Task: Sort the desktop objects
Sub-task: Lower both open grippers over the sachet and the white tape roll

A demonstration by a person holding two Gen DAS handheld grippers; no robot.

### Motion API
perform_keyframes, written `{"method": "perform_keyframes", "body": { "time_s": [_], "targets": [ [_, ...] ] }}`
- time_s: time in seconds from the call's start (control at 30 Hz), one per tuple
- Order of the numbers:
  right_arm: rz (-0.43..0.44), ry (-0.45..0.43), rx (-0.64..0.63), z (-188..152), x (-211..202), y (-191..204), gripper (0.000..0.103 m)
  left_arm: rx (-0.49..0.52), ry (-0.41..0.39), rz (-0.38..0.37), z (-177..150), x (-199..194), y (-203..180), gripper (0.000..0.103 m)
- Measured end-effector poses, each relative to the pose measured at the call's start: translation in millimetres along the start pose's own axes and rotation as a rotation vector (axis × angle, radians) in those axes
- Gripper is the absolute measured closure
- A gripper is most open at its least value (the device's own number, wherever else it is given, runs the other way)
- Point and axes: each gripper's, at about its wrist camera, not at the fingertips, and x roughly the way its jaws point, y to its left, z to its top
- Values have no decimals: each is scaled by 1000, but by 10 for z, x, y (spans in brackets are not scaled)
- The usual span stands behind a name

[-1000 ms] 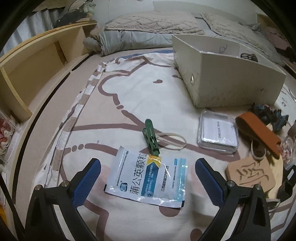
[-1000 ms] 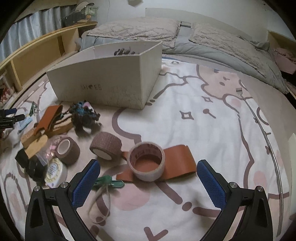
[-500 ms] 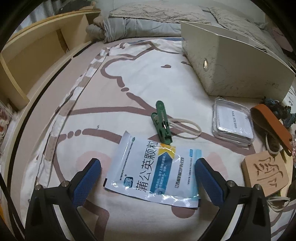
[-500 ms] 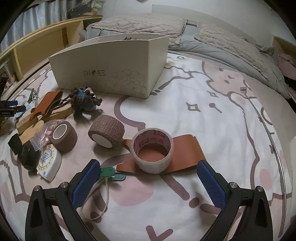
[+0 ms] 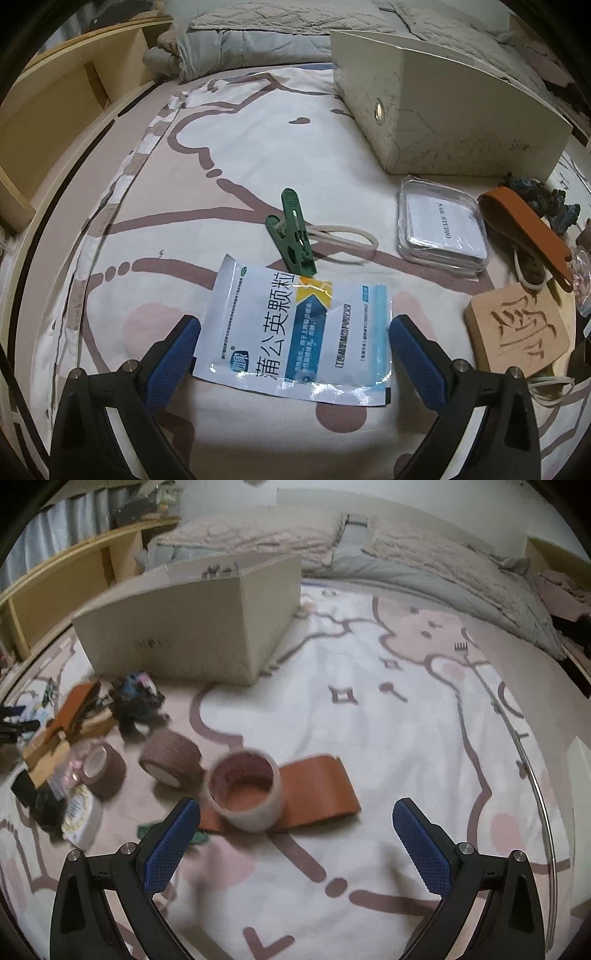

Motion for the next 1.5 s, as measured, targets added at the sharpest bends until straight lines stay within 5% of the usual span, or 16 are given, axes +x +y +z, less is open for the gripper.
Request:
{"method": "perform_keyframes", "body": {
  "time_s": [0.3, 1.2, 1.5],
  "targets": [
    [0, 84, -69, -169, 202, 104, 0, 13, 22, -5, -17, 29, -32, 0],
    [19, 227, 62, -143, 257, 48, 0, 14, 29, 19, -53, 82, -70, 0],
    [17, 149, 46, -28, 24, 38, 0, 28, 30, 4, -69, 67, -85, 0]
  ]
}}
